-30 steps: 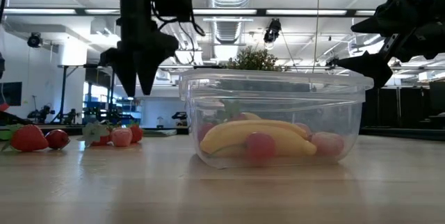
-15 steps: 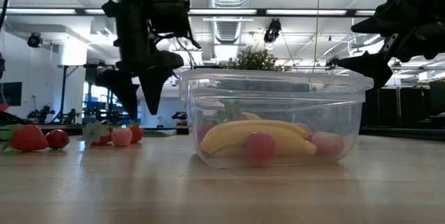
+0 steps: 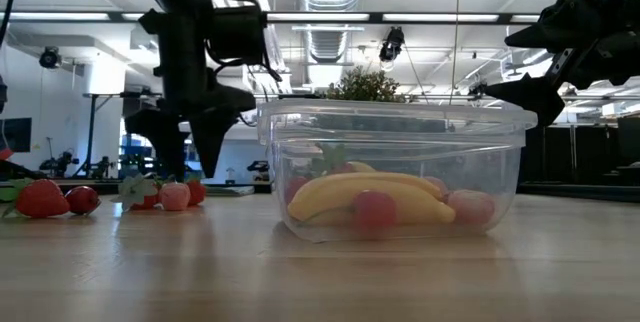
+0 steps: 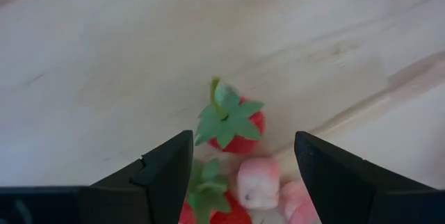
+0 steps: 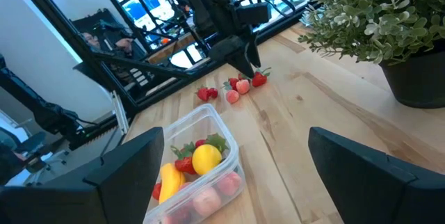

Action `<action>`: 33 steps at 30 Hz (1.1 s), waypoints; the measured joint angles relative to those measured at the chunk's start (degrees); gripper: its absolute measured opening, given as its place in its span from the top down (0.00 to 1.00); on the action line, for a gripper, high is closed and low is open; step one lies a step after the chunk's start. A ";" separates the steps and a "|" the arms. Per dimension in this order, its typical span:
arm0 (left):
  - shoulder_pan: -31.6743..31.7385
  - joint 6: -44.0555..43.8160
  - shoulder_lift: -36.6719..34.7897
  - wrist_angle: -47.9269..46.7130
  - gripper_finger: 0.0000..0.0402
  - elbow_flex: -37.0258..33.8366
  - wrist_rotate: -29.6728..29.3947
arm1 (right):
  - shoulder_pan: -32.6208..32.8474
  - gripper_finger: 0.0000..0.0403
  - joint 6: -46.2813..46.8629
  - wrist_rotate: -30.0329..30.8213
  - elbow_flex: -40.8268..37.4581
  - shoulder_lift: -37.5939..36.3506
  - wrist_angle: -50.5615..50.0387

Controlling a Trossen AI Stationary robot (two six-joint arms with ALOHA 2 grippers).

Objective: Pick and placing Produce into tupperware
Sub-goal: Put the red strawberry into the transparent bin

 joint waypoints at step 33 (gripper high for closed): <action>-0.01 1.55 3.38 4.44 0.61 -3.83 -0.53 | -0.02 0.14 0.00 0.00 0.00 0.00 0.02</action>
